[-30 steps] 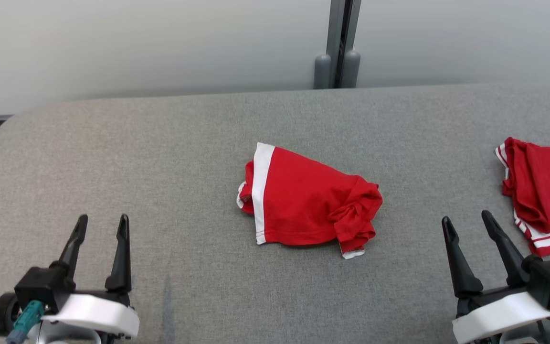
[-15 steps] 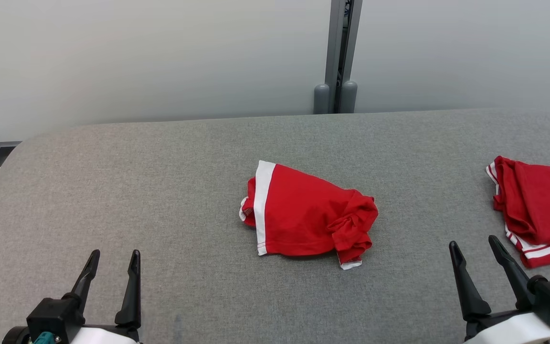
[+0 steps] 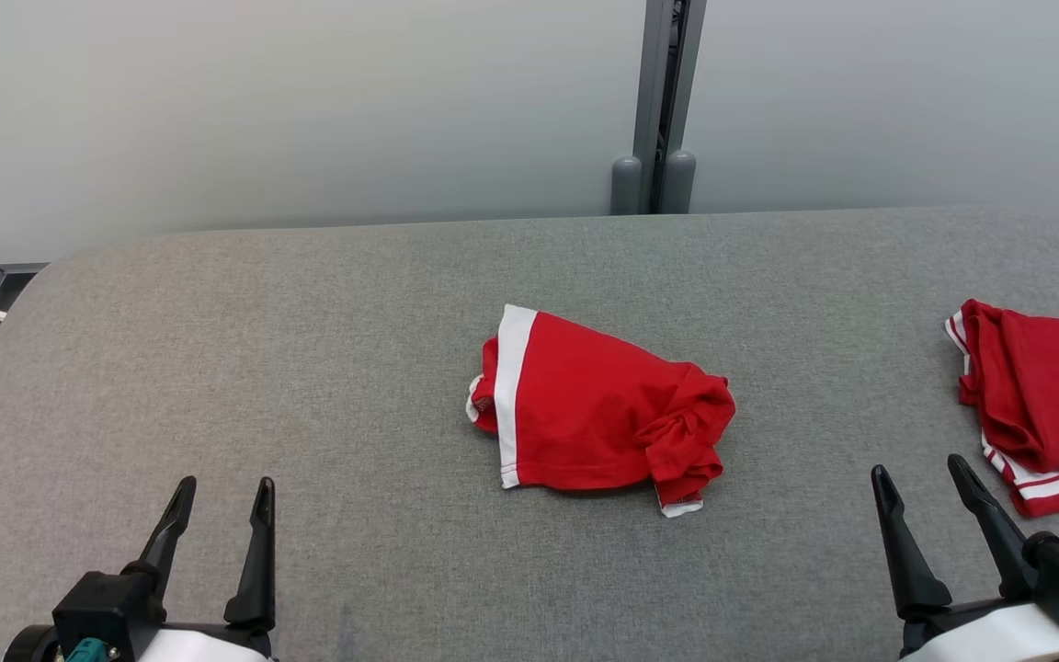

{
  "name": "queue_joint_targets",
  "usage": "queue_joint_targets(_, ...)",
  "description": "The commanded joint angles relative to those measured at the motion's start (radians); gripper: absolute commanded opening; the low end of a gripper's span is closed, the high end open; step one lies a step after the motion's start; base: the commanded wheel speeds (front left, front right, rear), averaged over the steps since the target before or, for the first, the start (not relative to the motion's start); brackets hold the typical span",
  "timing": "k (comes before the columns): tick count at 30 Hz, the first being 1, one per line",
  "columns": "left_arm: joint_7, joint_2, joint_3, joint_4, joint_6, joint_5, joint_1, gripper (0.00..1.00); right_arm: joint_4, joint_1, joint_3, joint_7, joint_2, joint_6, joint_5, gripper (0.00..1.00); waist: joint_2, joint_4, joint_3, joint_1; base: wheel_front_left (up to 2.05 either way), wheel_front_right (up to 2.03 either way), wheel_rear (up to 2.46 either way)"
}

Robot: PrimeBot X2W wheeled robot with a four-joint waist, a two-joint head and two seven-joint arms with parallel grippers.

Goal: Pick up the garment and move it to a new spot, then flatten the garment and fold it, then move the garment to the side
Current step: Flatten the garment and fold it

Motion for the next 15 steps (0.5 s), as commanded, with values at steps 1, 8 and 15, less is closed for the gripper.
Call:
queue_joint_targets(1,0.002,0.005,0.001,-0.005,0.006,0.005,0.007,1.00,-0.005,0.003,-0.003,0.002,-0.001,0.000,-0.002,1.00,0.0000,0.002,0.002,0.0000,0.00,0.00,0.00)
queue_joint_targets(8,0.003,0.002,-0.008,-0.018,0.009,0.007,-0.019,1.00,-0.007,-0.023,0.023,0.008,-0.006,0.000,-0.008,1.00,0.0000,0.022,0.026,0.0000,0.00,0.00,0.00)
queue_joint_targets(15,-0.009,-0.011,-0.029,-0.019,-0.002,0.011,-0.079,1.00,0.023,-0.110,0.172,0.030,-0.081,0.000,-0.012,1.00,0.0000,0.090,0.091,0.0000,0.00,0.00,0.00)
